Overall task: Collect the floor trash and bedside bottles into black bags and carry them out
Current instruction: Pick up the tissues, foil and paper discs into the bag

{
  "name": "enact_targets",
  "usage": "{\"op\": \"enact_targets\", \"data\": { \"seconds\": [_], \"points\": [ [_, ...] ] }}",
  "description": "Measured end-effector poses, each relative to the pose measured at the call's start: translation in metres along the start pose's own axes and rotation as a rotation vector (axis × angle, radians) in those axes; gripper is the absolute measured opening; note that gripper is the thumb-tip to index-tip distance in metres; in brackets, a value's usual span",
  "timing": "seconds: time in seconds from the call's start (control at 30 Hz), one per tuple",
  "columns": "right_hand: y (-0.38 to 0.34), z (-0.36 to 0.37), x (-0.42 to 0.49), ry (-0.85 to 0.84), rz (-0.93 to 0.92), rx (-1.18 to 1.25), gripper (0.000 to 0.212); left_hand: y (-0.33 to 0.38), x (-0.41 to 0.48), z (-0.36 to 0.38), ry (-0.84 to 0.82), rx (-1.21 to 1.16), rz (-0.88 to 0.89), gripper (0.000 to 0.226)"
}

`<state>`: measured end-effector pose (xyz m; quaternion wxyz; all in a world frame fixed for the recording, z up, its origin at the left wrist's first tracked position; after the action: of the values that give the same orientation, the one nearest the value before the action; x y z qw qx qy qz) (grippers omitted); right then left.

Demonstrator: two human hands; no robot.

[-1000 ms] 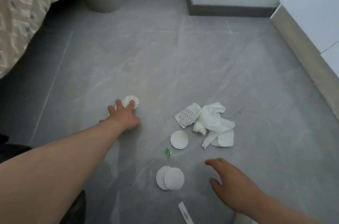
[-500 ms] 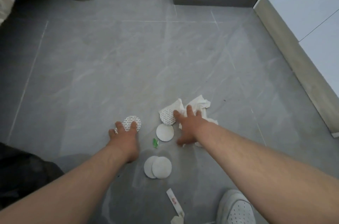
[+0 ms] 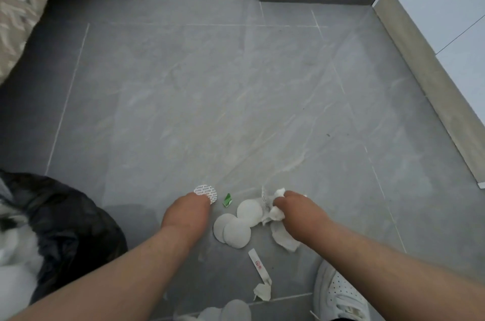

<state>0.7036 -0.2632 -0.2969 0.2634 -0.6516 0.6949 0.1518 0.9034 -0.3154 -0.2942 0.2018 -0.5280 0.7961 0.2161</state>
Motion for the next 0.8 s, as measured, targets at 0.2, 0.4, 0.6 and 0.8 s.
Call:
{"op": "enact_targets", "data": {
  "seconds": [0.2,0.4,0.6,0.8],
  "points": [
    [-0.011,-0.058,-0.017,0.082,0.006,0.233,0.013,-0.007,-0.008,-0.056,0.035,-0.209,-0.093,0.013],
    [-0.067,-0.160,-0.058,0.209,-0.061,0.352,0.014,-0.025,-0.076,-0.185,0.213,-0.157,0.038,0.021],
    [-0.160,-0.208,-0.108,0.228,-0.158,0.756,0.008,-0.114,-0.209,-0.235,0.388,-0.428,-0.049,0.011],
    [-0.237,-0.193,-0.131,0.078,-0.137,1.059,0.003,-0.208,-0.292,-0.174,0.619,-0.791,-0.303,0.008]
  ]
}}
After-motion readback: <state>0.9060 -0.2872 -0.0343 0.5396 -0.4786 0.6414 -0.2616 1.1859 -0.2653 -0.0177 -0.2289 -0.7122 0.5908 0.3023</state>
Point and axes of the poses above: each hand's wrist, its own x-axis towards the middle knuckle, its own z-axis out of the palm, y = z × x, the point moved 8 cm from there along x, towards the middle knuckle, and after that the axes turned 5 degrees about z, right-handed, at the moved point
